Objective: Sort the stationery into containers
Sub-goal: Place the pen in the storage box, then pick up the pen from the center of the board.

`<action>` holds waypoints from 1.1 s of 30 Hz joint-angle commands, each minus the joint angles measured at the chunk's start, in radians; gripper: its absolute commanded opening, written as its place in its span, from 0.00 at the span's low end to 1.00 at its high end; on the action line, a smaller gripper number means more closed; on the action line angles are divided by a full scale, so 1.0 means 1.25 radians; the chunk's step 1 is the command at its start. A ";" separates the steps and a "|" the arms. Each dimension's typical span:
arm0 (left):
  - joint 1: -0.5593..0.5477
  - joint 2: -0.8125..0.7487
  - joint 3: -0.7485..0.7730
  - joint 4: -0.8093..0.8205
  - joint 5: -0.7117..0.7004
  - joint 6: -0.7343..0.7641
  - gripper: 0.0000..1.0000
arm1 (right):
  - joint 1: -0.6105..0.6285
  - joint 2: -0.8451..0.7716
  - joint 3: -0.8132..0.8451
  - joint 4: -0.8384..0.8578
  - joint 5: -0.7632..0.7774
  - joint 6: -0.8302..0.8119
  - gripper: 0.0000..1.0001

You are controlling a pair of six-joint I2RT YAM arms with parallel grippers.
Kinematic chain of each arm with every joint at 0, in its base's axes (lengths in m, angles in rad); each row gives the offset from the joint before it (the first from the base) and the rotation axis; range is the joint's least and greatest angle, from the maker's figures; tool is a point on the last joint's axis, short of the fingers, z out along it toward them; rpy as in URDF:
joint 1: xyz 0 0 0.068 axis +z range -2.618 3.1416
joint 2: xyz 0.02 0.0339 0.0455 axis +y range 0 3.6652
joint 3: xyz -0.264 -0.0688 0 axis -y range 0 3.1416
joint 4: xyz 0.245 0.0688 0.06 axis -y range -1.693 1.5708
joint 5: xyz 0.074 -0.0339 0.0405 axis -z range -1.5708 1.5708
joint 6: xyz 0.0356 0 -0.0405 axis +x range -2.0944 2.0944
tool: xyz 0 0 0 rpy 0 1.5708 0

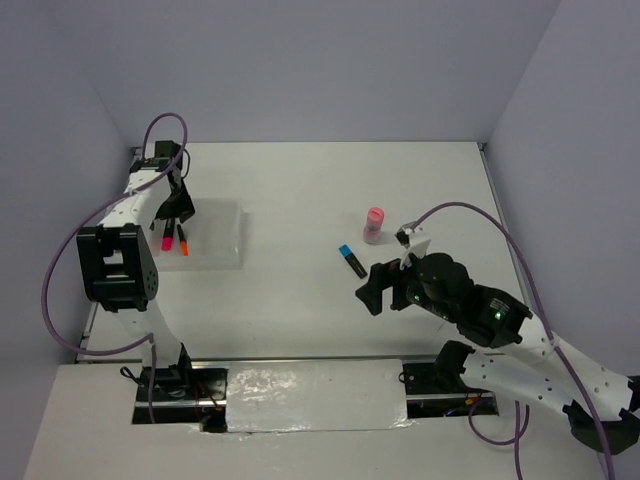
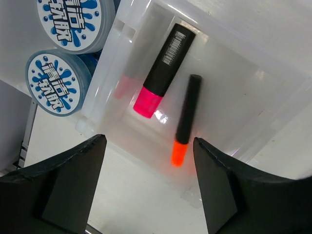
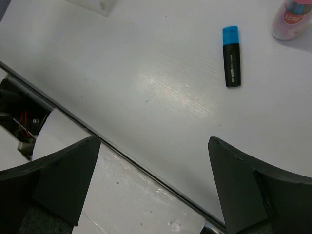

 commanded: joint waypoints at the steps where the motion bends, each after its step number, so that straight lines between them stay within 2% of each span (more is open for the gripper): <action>1: 0.007 -0.041 0.003 0.007 0.012 -0.001 0.85 | -0.004 0.050 -0.006 0.041 -0.037 -0.026 1.00; 3: 0.004 -0.060 -0.001 -0.002 0.012 -0.009 0.91 | -0.003 0.099 -0.003 0.043 -0.037 -0.023 1.00; 6: -0.025 -0.161 -0.032 0.008 0.041 -0.008 0.94 | -0.003 0.152 0.004 0.060 -0.008 -0.030 1.00; 7: -0.039 -0.189 -0.046 0.013 0.042 -0.006 0.98 | -0.004 0.170 0.011 0.058 0.005 -0.032 1.00; 11: -0.106 -0.356 -0.179 0.036 0.074 -0.020 0.99 | -0.011 0.298 0.059 0.029 0.075 -0.068 0.99; 15: -0.122 -0.578 -0.352 0.127 0.169 -0.013 0.99 | -0.041 0.446 0.098 0.075 0.026 -0.124 0.89; 18: -0.125 -0.689 -0.443 0.160 0.192 -0.017 0.99 | -0.074 0.505 0.124 0.111 -0.026 -0.181 0.82; 21: -0.127 -0.736 -0.477 0.182 0.199 -0.019 0.99 | -0.115 0.590 0.161 0.116 -0.020 -0.224 0.75; 22: -0.131 -0.737 -0.473 0.177 0.203 -0.018 0.99 | -0.139 0.637 0.183 0.113 -0.027 -0.240 0.67; 23: -0.132 -0.739 -0.473 0.181 0.209 -0.015 0.99 | -0.151 0.660 0.192 0.112 -0.034 -0.247 0.65; 33: -0.152 -0.746 -0.480 0.187 0.237 -0.006 0.99 | -0.215 0.839 0.222 0.163 -0.033 -0.305 0.64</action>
